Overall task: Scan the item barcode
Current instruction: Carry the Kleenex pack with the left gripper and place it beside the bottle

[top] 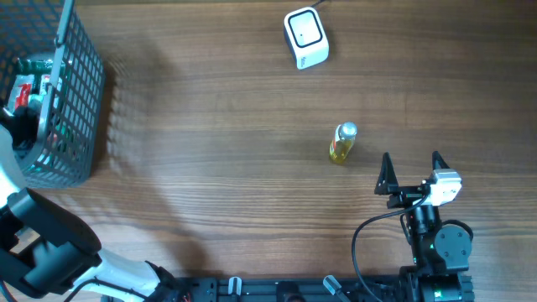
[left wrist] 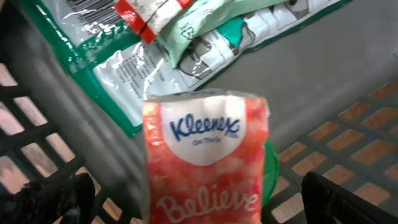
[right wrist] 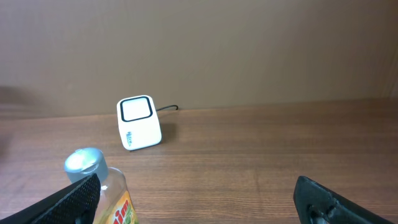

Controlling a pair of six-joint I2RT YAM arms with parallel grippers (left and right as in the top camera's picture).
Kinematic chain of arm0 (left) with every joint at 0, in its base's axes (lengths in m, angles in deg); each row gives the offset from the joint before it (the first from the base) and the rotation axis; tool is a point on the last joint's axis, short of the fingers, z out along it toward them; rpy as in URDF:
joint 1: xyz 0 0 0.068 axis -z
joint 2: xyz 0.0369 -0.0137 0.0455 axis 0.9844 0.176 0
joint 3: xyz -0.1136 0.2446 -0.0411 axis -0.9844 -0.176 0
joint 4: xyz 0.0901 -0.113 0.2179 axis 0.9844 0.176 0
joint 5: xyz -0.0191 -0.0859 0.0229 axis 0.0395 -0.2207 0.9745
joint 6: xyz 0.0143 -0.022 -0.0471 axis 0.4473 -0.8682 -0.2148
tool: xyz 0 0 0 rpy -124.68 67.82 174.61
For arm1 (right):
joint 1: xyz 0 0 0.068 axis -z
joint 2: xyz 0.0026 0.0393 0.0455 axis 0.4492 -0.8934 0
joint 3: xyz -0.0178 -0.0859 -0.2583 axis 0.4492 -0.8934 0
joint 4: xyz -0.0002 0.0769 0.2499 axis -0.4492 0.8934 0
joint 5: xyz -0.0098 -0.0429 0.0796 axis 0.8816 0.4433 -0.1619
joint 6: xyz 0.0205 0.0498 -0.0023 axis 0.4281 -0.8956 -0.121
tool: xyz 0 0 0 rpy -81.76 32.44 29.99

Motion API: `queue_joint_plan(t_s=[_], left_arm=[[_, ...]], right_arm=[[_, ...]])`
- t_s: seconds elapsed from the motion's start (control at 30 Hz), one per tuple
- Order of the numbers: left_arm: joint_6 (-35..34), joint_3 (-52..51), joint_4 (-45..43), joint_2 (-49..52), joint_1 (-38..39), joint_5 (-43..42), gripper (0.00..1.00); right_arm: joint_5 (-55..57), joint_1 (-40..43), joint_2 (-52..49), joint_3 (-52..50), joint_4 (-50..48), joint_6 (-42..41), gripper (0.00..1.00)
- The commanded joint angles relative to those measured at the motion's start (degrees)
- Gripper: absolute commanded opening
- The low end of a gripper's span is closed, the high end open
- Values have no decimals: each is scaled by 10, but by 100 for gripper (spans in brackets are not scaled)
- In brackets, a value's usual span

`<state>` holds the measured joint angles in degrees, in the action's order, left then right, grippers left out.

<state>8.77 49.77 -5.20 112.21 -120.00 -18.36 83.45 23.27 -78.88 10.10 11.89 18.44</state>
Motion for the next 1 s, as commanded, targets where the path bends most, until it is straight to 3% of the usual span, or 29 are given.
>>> queue_joint_plan(t_s=[0.0, 0.4, 0.53, 0.73, 0.97], left_arm=[[14, -5, -3, 0, 2, -37, 100], [14, -5, -4, 64, 9, -39, 99], [14, -5, -4, 70, 14, -39, 87], [14, -5, -2, 82, 15, -39, 87], [29, -5, -4, 78, 14, -38, 55]], right_arm=[[8, 3, 0, -1, -2, 0, 100], [8, 3, 0, -1, -1, 0, 100], [8, 3, 0, -1, -1, 0, 100], [8, 3, 0, -1, -1, 0, 100], [8, 3, 0, -1, -2, 0, 100]])
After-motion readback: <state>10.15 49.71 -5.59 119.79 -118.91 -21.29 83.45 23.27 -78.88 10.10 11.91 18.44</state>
